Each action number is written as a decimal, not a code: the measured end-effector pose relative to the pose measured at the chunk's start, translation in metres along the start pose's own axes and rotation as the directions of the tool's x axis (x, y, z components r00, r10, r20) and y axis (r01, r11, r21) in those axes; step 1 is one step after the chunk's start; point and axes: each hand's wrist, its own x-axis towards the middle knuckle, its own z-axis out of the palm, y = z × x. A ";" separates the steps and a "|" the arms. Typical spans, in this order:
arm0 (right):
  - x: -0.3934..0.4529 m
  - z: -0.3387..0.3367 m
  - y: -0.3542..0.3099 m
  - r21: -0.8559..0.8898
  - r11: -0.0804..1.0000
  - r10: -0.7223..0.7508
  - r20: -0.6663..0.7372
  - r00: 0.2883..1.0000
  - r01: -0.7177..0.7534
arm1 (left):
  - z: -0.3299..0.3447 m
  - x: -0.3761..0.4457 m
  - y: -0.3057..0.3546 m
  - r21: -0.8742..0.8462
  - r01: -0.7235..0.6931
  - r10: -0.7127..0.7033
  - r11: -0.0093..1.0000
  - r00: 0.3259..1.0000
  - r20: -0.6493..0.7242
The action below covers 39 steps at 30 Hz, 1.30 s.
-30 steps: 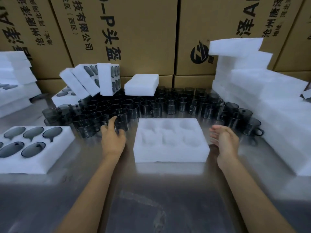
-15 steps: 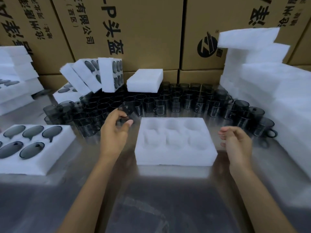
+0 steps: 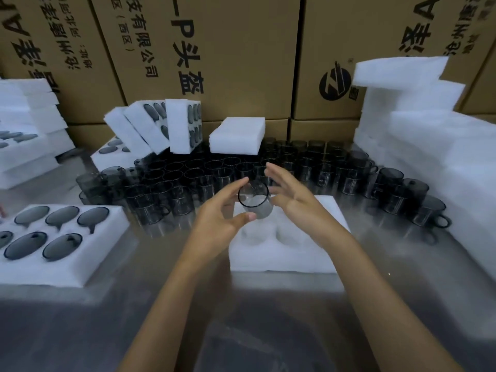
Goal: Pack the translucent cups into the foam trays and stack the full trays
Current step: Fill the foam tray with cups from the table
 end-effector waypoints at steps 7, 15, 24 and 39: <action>0.003 -0.012 0.017 0.028 0.999 0.019 -0.078 0.997 -0.017 | -0.006 0.008 -0.009 -0.168 0.038 -0.029 0.985 0.998 0.057; 0.005 0.002 0.019 0.121 0.992 0.063 -0.241 0.968 -0.034 | 0.014 0.016 -0.019 -0.347 0.033 -0.088 0.937 0.986 -0.141; 0.002 0.005 0.023 0.116 0.992 0.057 -0.154 0.986 -0.039 | 0.016 0.017 -0.020 -0.362 0.046 -0.089 0.931 0.991 -0.102; 0.000 0.002 0.025 0.117 0.992 0.056 -0.140 0.989 -0.040 | 0.013 0.013 -0.020 -0.297 0.009 -0.045 0.955 0.992 -0.116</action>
